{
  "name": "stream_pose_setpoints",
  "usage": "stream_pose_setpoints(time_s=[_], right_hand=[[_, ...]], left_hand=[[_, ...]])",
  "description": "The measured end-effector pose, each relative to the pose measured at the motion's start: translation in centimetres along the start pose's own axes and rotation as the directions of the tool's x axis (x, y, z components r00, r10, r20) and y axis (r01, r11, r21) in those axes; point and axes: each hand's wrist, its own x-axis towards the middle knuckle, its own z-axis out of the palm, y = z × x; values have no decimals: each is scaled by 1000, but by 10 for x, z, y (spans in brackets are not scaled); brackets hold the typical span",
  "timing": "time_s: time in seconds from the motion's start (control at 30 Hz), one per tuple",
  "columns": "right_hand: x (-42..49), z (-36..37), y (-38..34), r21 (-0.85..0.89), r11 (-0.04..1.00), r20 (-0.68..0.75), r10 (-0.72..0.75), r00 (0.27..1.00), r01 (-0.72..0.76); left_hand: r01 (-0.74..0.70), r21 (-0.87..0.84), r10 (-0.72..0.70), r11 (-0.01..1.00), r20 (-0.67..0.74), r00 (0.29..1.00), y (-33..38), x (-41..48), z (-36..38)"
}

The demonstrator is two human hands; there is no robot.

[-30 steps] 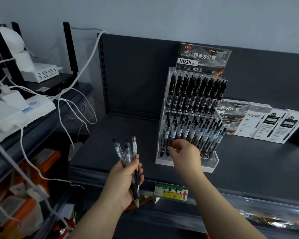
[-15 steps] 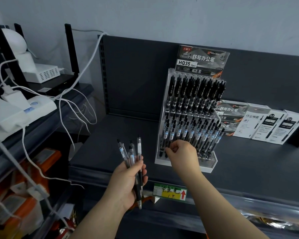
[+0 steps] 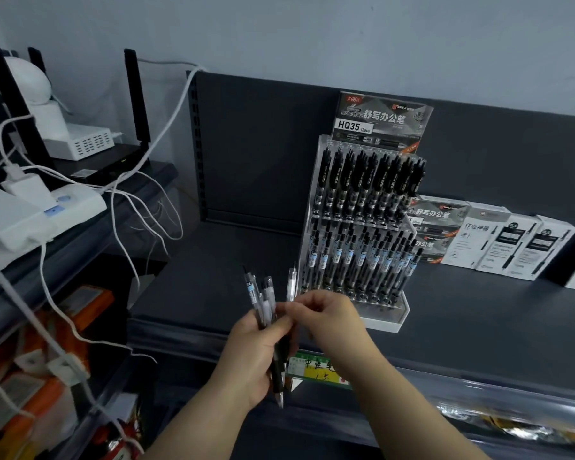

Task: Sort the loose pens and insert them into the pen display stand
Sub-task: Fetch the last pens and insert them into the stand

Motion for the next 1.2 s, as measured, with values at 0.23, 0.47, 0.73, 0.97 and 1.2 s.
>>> stream_pose_setpoints(time_s=[0.23, 0.47, 0.73, 0.97, 1.2], right_hand=[[-8, -7, -1, 157, 987, 44, 25, 999, -31], [-1, -24, -2, -59, 998, -206, -42, 978, 31], [23, -48, -6, -307, 935, -465, -308, 830, 175], [36, -38, 14, -435, 897, -378, -266, 887, 84], [40, -35, 20, -461, 885, -365, -258, 895, 67]], left_hand=[[9, -32, -8, 999, 4, 1000, -3, -3, 9], [14, -60, -17, 998, -38, 999, -3, -2, 7], [48, -6, -49, 999, -122, 991, 2, -3, 0], [19, -31, -23, 999, -127, 992, 6, -5, -4], [-11, -23, 8, 1000, -118, 993, 8, -4, -4]])
